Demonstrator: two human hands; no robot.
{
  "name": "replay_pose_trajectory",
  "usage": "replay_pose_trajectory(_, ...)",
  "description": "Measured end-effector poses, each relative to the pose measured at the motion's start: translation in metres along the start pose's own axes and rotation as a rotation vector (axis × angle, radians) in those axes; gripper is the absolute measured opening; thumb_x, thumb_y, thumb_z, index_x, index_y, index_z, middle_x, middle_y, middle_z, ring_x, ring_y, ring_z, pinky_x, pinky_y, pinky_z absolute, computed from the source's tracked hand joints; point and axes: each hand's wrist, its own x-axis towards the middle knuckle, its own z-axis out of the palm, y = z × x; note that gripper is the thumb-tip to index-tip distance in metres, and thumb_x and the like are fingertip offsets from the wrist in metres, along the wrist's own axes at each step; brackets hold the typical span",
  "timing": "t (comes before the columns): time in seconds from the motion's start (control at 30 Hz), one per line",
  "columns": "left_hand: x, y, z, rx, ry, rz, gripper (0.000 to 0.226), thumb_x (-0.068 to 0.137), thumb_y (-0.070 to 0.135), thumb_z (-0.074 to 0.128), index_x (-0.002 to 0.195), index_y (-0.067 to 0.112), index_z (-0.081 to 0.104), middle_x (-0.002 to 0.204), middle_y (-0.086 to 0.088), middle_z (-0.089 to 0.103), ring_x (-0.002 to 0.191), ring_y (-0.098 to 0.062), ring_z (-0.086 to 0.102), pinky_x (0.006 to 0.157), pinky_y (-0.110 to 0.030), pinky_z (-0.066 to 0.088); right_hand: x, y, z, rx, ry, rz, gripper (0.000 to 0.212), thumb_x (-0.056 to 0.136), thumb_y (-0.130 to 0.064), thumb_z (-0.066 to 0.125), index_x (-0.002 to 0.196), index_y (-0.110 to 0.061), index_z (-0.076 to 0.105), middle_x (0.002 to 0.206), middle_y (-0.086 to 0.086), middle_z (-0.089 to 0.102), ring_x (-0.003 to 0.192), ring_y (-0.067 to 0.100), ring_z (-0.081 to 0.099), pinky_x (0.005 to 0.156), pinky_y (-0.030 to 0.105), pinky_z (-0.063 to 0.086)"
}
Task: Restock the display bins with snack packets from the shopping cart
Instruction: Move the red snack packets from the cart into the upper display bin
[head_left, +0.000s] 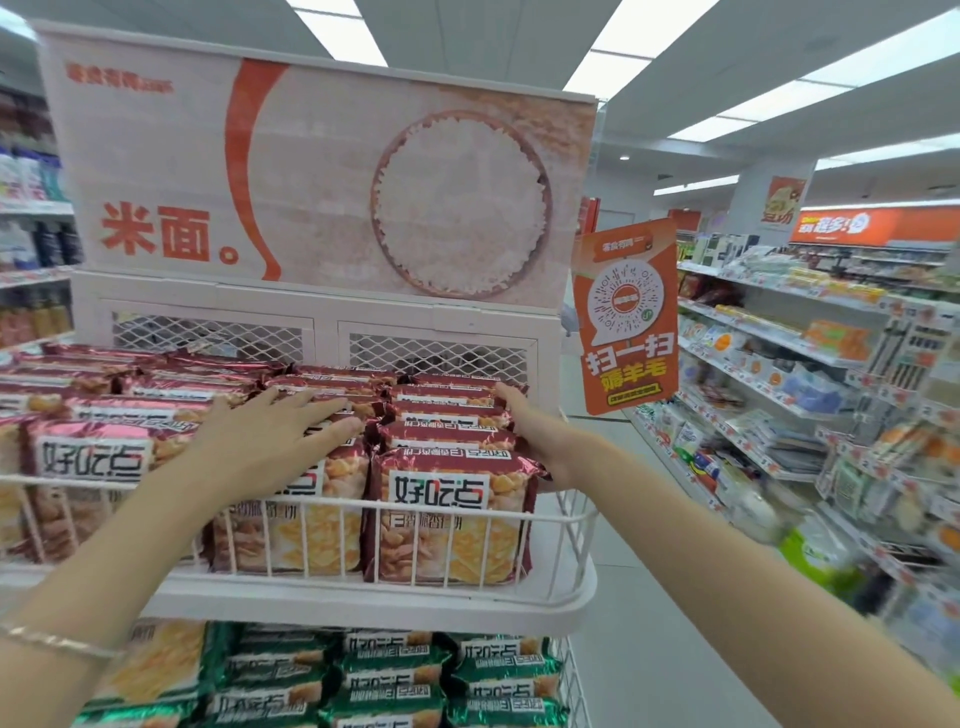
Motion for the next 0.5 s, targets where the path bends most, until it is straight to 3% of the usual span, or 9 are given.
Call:
replay_pose_trajectory(0.13,0.000,0.001,-0.004,-0.050,0.043,0.024,0.111,0.059,0.093,-0.018,0.154,0.049,0.016,0.165,0.014,0.017,0.152,-0.016,0.018,0.119,-0.062,0.012,-0.022,0.005,-0.007,-0.075,-0.124,0.013,0.062,0.091,-0.071,0.044,0.125,-0.020,0.056,0.130,0.010,0.067,0.126,0.032,0.057,0.113,0.057,0.033)
replay_pose_trajectory(0.23,-0.001,0.001,-0.005,-0.022,-0.013,0.045,0.120,0.052,0.096,-0.023,0.154,0.049,0.016,0.165,0.015,0.014,0.152,-0.014,0.017,0.120,-0.059,0.011,-0.030,0.008,-0.002,-0.113,-0.215,0.026,0.049,0.099,-0.059,0.044,0.120,-0.017,0.057,0.119,0.008,0.072,0.120,0.028,0.063,0.108,0.053,0.044)
replay_pose_trajectory(0.33,-0.001,0.005,-0.007,-0.011,-0.049,0.033,0.080,0.085,0.080,0.000,0.156,0.046,0.015,0.166,0.010,0.010,0.153,-0.018,0.013,0.122,-0.057,0.010,-0.030,0.009,0.014,-0.157,-0.225,-0.005,0.077,0.083,-0.070,0.059,0.139,-0.018,0.049,0.138,0.003,0.061,0.130,0.023,0.056,0.112,0.049,0.041)
replay_pose_trajectory(0.37,0.000,0.007,-0.008,-0.021,-0.061,0.026,0.076,0.087,0.076,0.004,0.155,0.045,0.018,0.166,0.010,0.013,0.153,-0.019,0.015,0.121,-0.058,0.010,-0.027,0.008,0.013,-0.145,-0.238,-0.011,0.078,0.082,-0.071,0.060,0.140,-0.019,0.048,0.137,0.002,0.062,0.126,0.020,0.059,0.107,0.046,0.047)
replay_pose_trajectory(0.43,0.002,0.017,-0.019,-0.075,-0.068,0.033,0.086,0.079,0.082,0.002,0.153,0.045,0.025,0.163,0.013,0.023,0.150,-0.018,0.025,0.120,-0.060,0.015,-0.031,0.010,0.005,-0.068,-0.229,-0.018,0.057,0.096,-0.060,0.050,0.133,-0.017,0.053,0.124,0.003,0.070,0.108,0.018,0.068,0.089,0.036,0.056)
replay_pose_trajectory(0.47,0.006,0.024,-0.023,-0.103,-0.046,0.049,0.095,0.073,0.087,-0.001,0.153,0.044,0.026,0.162,0.014,0.027,0.148,-0.017,0.028,0.120,-0.058,0.017,-0.038,0.011,0.001,-0.022,-0.226,-0.038,0.058,0.098,-0.060,0.045,0.137,-0.017,0.051,0.128,0.005,0.067,0.112,0.019,0.066,0.092,0.037,0.054)
replay_pose_trajectory(0.5,0.010,0.033,-0.026,-0.132,-0.020,0.072,0.099,0.071,0.090,-0.002,0.154,0.043,0.025,0.161,0.013,0.027,0.148,-0.016,0.028,0.120,-0.056,0.019,-0.041,0.012,-0.006,-0.023,-0.167,-0.074,0.066,0.096,-0.065,0.043,0.145,-0.020,0.044,0.141,0.005,0.059,0.127,0.022,0.056,0.105,0.042,0.046)
